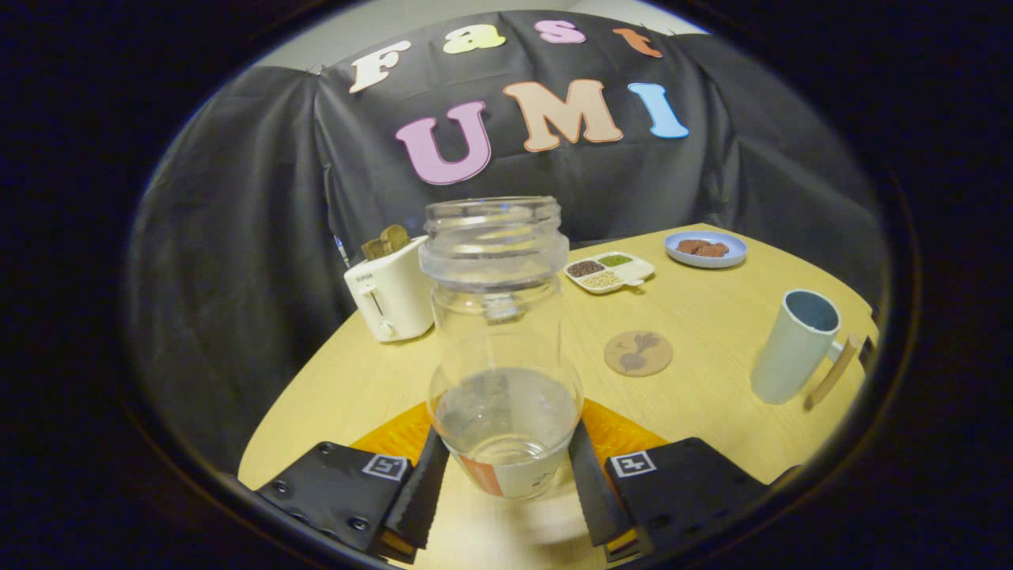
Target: Take the bottle from table, then pour the juice into the cup, finally place the bottle on the coaster
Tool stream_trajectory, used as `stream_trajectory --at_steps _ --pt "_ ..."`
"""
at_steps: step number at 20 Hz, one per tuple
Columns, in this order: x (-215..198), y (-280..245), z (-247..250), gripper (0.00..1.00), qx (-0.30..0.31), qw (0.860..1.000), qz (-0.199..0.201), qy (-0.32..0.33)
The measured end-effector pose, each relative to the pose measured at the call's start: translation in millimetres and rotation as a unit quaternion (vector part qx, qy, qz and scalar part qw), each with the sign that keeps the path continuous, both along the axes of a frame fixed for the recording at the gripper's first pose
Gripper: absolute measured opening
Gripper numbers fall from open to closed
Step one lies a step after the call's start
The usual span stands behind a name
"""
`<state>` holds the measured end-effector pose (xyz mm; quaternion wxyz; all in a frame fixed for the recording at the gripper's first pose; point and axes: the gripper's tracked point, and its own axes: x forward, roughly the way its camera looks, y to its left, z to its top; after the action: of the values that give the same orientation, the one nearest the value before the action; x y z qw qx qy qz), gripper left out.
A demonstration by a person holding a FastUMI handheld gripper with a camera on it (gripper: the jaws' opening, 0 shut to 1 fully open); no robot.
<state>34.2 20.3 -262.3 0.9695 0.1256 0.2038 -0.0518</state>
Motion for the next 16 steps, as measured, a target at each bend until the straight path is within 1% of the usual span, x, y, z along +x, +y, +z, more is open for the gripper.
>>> stream_trajectory --at_steps 5,9,14,16 --pt "4 -10 21 0.77 0.054 0.998 -0.033 -0.016" --pt "3 -16 33 0.77 0.093 0.994 -0.050 -0.017" --pt "6 -25 39 0.77 0.168 0.983 -0.074 -0.013" --pt "8 -32 44 0.77 0.188 0.978 -0.088 -0.016"
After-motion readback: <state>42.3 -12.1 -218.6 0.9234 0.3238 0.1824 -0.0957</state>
